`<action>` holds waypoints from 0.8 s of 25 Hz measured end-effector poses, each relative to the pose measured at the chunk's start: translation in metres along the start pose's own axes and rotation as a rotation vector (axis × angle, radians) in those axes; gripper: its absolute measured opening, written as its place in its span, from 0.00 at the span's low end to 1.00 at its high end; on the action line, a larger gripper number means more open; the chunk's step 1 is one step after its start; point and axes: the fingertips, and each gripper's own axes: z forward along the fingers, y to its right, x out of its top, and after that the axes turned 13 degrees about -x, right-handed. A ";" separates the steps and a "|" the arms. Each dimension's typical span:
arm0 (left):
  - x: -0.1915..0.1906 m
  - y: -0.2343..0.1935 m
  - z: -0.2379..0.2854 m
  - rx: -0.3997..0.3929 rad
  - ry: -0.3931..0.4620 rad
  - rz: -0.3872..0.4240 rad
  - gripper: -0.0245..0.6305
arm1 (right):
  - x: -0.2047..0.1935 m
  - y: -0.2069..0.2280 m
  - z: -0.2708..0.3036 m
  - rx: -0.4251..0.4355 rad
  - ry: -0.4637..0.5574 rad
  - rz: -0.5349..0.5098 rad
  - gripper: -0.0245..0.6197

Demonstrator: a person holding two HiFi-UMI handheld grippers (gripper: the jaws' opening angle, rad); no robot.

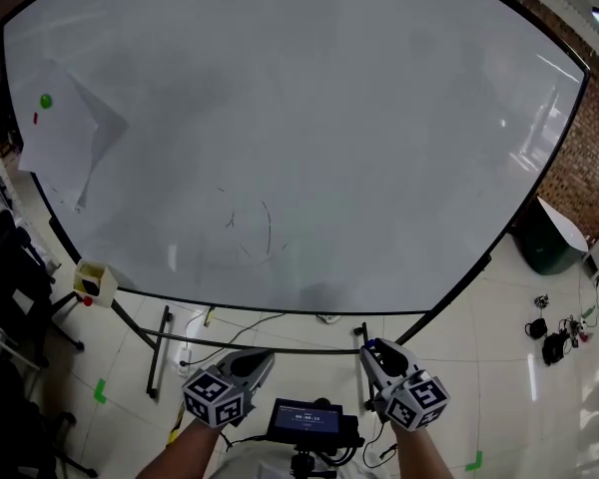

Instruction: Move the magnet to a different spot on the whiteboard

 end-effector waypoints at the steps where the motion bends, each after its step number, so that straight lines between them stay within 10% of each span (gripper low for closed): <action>1: -0.001 -0.002 -0.002 0.005 -0.002 -0.004 0.09 | 0.005 0.000 0.006 -0.001 0.005 -0.020 0.28; 20: 0.012 -0.046 -0.014 0.084 0.023 0.000 0.09 | 0.126 0.001 0.115 -0.101 0.101 -0.683 0.28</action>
